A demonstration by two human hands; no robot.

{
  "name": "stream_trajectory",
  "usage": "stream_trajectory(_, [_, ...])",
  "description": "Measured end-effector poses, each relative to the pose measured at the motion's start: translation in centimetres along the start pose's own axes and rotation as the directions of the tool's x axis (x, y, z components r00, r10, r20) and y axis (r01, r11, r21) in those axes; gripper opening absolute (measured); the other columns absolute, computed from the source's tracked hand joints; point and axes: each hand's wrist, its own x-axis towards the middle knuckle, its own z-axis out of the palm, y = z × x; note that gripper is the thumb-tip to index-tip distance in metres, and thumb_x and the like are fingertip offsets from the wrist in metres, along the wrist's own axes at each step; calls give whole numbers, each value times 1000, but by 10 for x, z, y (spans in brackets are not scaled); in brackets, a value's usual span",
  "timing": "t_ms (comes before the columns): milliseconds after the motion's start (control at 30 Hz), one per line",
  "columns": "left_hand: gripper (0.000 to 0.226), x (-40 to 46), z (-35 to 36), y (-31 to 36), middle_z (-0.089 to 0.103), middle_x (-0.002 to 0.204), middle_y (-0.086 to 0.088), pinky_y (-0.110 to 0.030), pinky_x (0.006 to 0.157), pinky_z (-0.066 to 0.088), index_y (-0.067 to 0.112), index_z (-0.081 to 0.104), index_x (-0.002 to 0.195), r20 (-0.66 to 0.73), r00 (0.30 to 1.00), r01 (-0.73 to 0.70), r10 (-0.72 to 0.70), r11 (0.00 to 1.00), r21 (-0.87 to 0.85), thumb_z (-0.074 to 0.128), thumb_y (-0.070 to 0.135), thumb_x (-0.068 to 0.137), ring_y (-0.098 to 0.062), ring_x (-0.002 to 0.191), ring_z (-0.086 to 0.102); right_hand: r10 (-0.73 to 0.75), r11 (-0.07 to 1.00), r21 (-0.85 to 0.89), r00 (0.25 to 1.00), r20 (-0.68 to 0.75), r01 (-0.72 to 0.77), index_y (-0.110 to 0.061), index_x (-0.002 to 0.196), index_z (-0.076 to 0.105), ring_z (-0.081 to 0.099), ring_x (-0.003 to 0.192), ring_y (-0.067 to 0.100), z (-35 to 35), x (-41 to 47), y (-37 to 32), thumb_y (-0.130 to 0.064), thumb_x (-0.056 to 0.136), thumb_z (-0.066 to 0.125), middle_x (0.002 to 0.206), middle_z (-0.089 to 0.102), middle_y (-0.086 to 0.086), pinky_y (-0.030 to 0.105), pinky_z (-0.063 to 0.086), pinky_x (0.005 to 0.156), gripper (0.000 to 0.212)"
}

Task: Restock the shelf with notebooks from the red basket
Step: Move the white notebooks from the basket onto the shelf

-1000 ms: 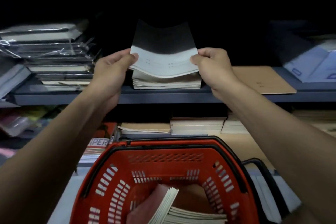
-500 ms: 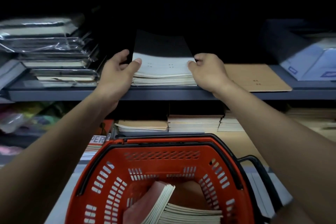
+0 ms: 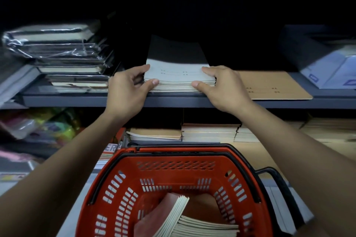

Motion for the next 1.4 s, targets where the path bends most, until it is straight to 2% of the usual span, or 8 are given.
stream_trajectory(200, [47,0,3,-2,69,98,24,-11,96,50,21,70,133,-34,999,2,-1,999,48,80,34,89,22,89,62,-6,1000,-28,1000,-23,6,-16,149,57,49,142,21,2,-2,0,-56,92,72,153,55,3,37,39,119,72])
stream_trajectory(367, [47,-1,3,-3,72,125,2,-13,97,50,23,66,137,-12,998,-53,55,992,116,76,35,93,13,97,62,-10,999,-51,1000,-11,9,-15,153,52,44,146,23,3,-4,-2,-56,95,68,158,49,6,37,37,120,73])
stream_trajectory(500, [51,-4,0,-3,68,121,7,-12,95,49,25,60,142,27,997,-72,69,990,124,74,34,94,10,100,61,-14,997,-72,1000,-2,14,-13,153,51,44,146,26,3,-7,-4,-55,97,66,158,48,10,38,36,121,72])
stream_trajectory(733, [57,-14,-7,-11,67,128,4,-17,101,51,19,51,149,85,990,-120,114,990,79,71,16,96,-4,119,63,-61,982,-179,998,-8,58,-9,140,56,55,126,31,2,-19,-6,-44,98,68,135,61,11,35,44,96,56])
stream_trajectory(833, [55,-24,-14,-10,65,118,17,-13,96,52,19,52,147,93,990,-117,110,990,75,70,11,96,3,112,63,-92,976,-200,996,-5,89,-11,143,53,57,124,29,2,-24,-1,-38,97,67,134,61,9,35,47,97,55])
stream_trajectory(1000, [50,-39,-24,-8,69,117,12,-26,89,59,22,56,143,99,988,-127,116,985,116,68,15,95,-1,101,66,-85,978,-190,996,-5,83,-8,157,39,46,140,29,0,-43,-2,-33,97,67,151,49,11,37,39,115,71])
stream_trajectory(1233, [47,-67,-27,-18,66,107,16,-40,85,59,26,59,138,187,978,-130,90,968,215,70,23,93,-5,94,65,-100,982,-163,995,-13,96,-11,156,38,41,141,24,-5,-82,-5,-31,97,64,147,43,5,36,42,109,67])
stream_trajectory(1400, [44,-94,-19,-32,65,108,14,-36,86,58,25,60,136,324,946,-127,36,956,265,69,24,93,-3,93,64,-164,962,-212,985,48,170,-12,148,46,44,132,22,6,-110,1,-32,96,63,134,43,1,40,52,99,59])
